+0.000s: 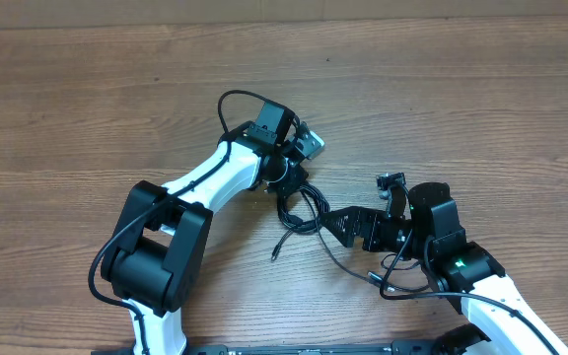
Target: Untangle cables
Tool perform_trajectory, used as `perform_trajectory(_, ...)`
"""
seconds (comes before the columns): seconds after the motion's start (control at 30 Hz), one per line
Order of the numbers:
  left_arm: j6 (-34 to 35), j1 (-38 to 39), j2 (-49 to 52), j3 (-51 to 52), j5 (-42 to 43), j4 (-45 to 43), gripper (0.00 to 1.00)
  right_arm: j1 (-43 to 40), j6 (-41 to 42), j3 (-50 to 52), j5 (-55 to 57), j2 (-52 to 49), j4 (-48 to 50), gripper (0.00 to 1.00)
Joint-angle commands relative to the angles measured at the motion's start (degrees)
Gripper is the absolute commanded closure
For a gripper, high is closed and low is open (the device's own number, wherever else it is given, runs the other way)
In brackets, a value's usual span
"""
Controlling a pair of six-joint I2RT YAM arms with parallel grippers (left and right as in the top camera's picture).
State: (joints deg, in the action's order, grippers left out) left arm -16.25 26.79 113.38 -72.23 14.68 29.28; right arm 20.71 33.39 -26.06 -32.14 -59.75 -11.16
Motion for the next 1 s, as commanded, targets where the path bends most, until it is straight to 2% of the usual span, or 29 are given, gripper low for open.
perform_trajectory(0.0,19.5,-0.1,-0.2,1.0,-13.4,0.5,0.95,-0.2,-0.2,-0.6,0.6,-0.1,0.2,0.0)
perform_trajectory(0.13,34.3,-0.1,-0.2,1.0,-19.7,2.6,0.96,-0.2,-0.2,-0.6,0.5,-0.1,0.2,0.0)
perform_trajectory(0.3,49.6,-0.1,-0.2,1.0,-19.3,7.1,0.95,-0.2,-0.2,-0.6,0.6,-0.1,0.2,0.0)
perform_trajectory(0.37,50.3,-0.1,-0.2,1.0,-18.7,7.3,0.91,-0.2,-0.2,-0.6,0.6,-0.1,0.3,0.0)
perform_trajectory(0.4,50.3,-0.1,-0.2,1.0,-18.7,7.3,0.84,-0.2,-0.2,-0.6,0.6,-0.1,0.3,0.0)
perform_trajectory(0.43,49.7,-0.1,-0.2,0.9,-18.6,7.3,0.79,-0.2,-0.2,-0.6,0.6,-0.1,0.2,0.0)
perform_trajectory(0.47,48.3,-0.1,-0.2,0.8,-17.9,7.3,0.7,-0.2,-0.2,-0.6,0.6,-0.1,0.2,0.0)
perform_trajectory(0.5,44.7,-0.3,-0.3,0.5,-16.5,7.3,0.67,-0.2,-0.2,-0.6,0.6,-0.1,0.2,0.0)
perform_trajectory(0.57,38.5,-0.5,-0.3,-0.3,-14.4,6.8,0.33,-0.2,-0.2,-0.6,0.6,-0.1,0.3,0.0)
perform_trajectory(0.6,34.7,-0.7,-0.3,-1.2,-13.1,6.8,0.0,-0.2,-0.2,-0.6,1.1,-0.1,0.2,0.0)
perform_trajectory(0.77,25.4,-0.9,-0.6,-5.3,-11.7,6.9,0.0,-0.2,-0.2,-0.6,2.1,-0.1,0.3,0.0)
perform_trajectory(0.97,12.3,-0.8,-0.6,-5.8,-1.0,5.6,0.0,-0.2,-0.2,-0.6,2.1,-0.1,0.3,0.0)
